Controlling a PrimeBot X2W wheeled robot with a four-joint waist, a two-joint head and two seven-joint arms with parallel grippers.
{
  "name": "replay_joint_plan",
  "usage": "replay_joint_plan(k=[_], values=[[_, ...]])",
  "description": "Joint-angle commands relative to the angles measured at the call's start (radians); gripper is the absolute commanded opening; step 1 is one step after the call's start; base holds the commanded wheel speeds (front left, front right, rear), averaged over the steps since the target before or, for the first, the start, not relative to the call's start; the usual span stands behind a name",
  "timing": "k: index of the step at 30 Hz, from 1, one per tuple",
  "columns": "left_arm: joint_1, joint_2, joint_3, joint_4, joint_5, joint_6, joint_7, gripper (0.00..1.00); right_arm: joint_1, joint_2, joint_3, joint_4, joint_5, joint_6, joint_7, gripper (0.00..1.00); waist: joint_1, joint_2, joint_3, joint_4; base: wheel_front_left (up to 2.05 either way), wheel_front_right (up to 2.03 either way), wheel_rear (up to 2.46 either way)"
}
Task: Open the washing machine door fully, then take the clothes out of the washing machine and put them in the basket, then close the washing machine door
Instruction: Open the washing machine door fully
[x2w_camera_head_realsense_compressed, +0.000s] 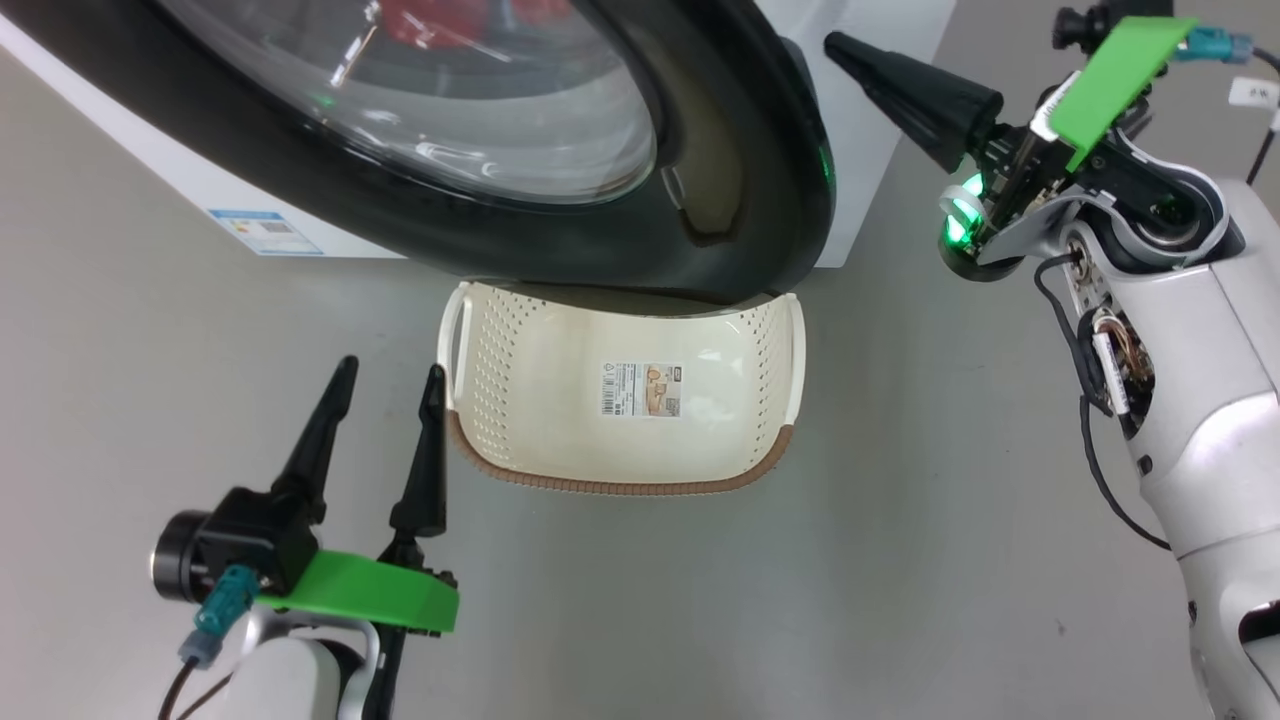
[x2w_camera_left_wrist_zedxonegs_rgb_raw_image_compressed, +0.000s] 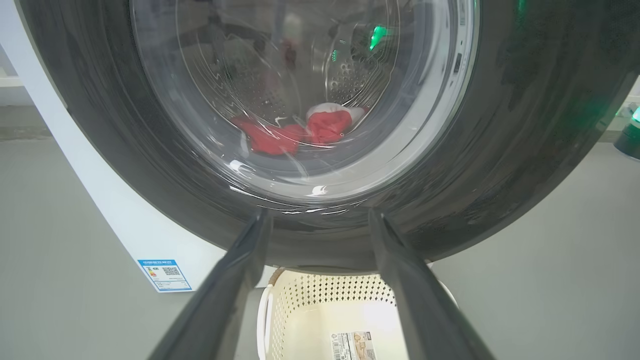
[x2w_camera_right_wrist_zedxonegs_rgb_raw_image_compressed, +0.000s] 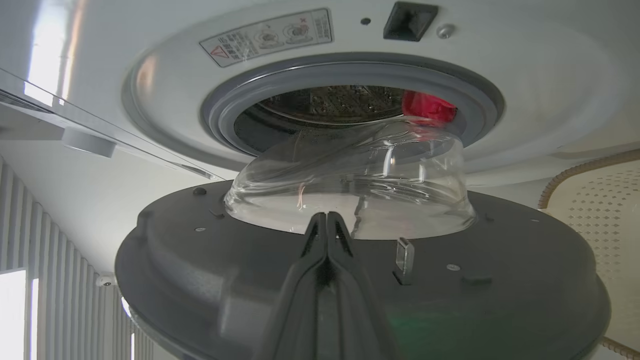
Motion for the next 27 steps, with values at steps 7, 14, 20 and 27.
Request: replay_joint_plan(k=[7, 14, 20, 27], values=[[-0.029, 0.019, 0.022, -0.006, -0.003, 0.004, -0.012, 1.00, -0.031, 0.026, 0.033, 0.000, -0.037, 0.005, 0.094, 0.00, 0.0000, -0.0001, -0.004, 0.019, 0.00, 0.00, 0.00], [-0.019, 0.019, 0.032, 0.009, 0.005, -0.003, -0.012, 1.00, 0.018, 0.043, 0.033, -0.011, -0.068, 0.005, 0.137, 0.00, 0.0000, -0.0001, -0.046, 0.034, 0.00, 0.00, 0.00], [-0.002, 0.019, 0.044, 0.011, -0.003, -0.003, -0.012, 1.00, 0.054, 0.057, 0.039, -0.038, -0.083, 0.005, 0.165, 0.00, 0.0000, -0.0001, -0.069, 0.040, 0.00, 0.00, 0.00], [0.019, 0.019, 0.057, 0.012, -0.013, 0.000, -0.012, 1.00, 0.093, 0.069, 0.062, -0.066, -0.097, 0.005, 0.191, 0.00, 0.0000, -0.0001, -0.102, 0.050, 0.00, 0.00, 0.00]])
